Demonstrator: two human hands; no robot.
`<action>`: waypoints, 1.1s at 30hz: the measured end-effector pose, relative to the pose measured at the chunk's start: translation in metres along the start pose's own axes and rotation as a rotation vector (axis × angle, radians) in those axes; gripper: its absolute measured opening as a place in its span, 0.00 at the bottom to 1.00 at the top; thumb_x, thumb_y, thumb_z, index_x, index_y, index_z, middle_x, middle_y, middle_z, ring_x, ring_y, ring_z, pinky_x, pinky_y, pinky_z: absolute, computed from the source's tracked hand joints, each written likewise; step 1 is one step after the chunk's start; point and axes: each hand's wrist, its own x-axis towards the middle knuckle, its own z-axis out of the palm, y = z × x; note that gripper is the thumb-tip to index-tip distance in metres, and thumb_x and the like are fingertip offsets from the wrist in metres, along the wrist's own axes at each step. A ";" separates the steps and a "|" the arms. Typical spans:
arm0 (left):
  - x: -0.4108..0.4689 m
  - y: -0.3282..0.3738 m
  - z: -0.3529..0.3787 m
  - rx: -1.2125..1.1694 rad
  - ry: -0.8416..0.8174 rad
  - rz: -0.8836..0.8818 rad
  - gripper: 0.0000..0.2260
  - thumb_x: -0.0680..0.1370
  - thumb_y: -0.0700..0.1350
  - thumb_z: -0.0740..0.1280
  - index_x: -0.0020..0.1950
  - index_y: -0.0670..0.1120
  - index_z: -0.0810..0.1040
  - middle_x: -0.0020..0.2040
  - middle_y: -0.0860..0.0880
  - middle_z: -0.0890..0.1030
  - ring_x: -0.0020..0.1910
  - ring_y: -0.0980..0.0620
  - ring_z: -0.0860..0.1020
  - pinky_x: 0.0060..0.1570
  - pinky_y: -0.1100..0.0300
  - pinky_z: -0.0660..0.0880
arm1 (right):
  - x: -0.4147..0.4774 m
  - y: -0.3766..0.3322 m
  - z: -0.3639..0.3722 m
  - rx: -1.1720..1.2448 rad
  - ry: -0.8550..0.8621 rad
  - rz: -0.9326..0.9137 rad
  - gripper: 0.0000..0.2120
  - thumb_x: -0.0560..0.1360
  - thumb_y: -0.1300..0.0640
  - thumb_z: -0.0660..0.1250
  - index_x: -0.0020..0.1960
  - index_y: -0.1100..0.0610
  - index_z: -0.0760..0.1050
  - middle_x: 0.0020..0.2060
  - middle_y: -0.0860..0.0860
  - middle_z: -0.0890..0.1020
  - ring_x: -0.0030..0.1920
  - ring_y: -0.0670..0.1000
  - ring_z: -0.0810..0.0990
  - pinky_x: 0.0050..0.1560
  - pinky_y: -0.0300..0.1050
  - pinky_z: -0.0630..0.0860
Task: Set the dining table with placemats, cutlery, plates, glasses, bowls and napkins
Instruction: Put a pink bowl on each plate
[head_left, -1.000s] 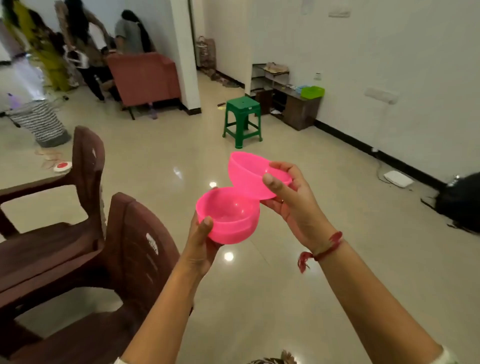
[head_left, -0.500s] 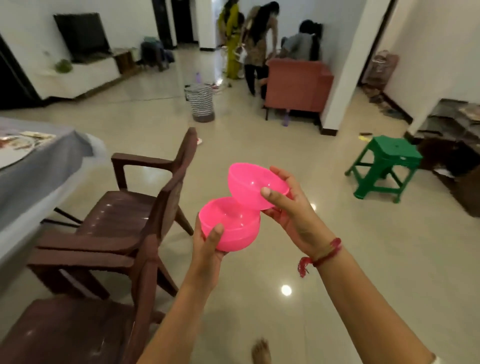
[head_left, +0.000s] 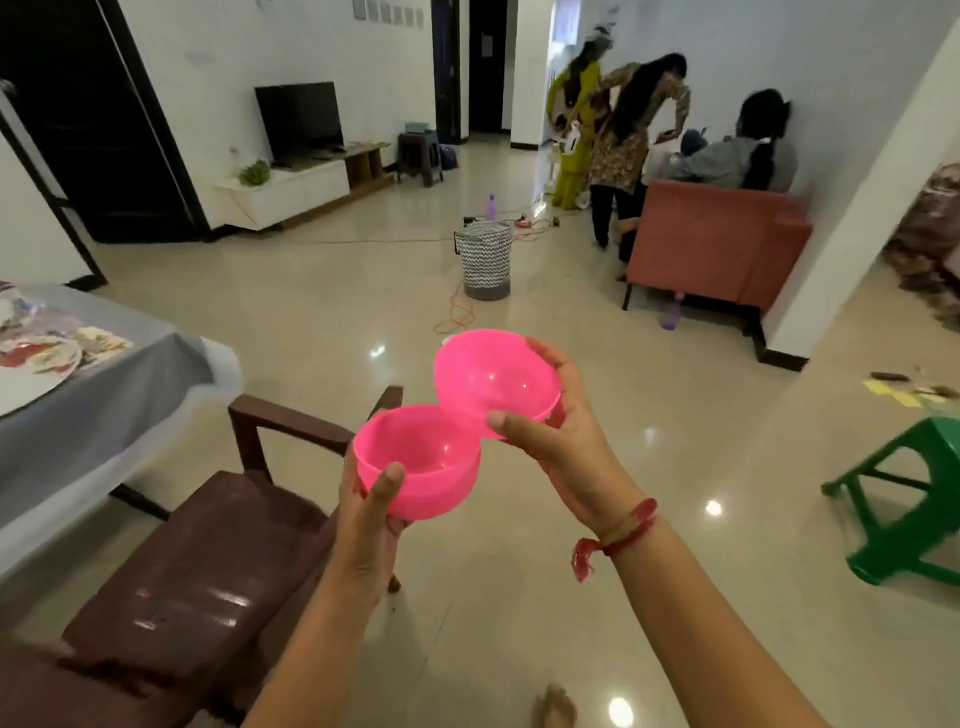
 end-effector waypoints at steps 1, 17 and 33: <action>0.028 -0.008 0.007 0.004 0.014 0.015 0.49 0.48 0.66 0.80 0.65 0.51 0.71 0.55 0.49 0.80 0.51 0.51 0.81 0.38 0.57 0.80 | 0.028 0.002 -0.012 -0.017 -0.035 0.005 0.41 0.57 0.55 0.78 0.67 0.47 0.66 0.64 0.51 0.72 0.61 0.55 0.77 0.56 0.54 0.78; 0.383 -0.058 0.025 0.034 0.362 0.165 0.47 0.47 0.67 0.79 0.63 0.54 0.72 0.55 0.49 0.78 0.48 0.53 0.82 0.35 0.58 0.81 | 0.441 0.059 -0.060 -0.165 -0.435 0.073 0.33 0.61 0.55 0.77 0.62 0.42 0.67 0.61 0.45 0.72 0.51 0.42 0.80 0.48 0.39 0.78; 0.596 -0.028 -0.127 0.055 0.892 0.254 0.52 0.47 0.66 0.80 0.65 0.45 0.71 0.56 0.44 0.79 0.49 0.49 0.82 0.36 0.56 0.80 | 0.745 0.176 0.118 -0.005 -0.919 0.248 0.40 0.65 0.54 0.78 0.70 0.44 0.60 0.59 0.45 0.73 0.55 0.47 0.78 0.48 0.43 0.80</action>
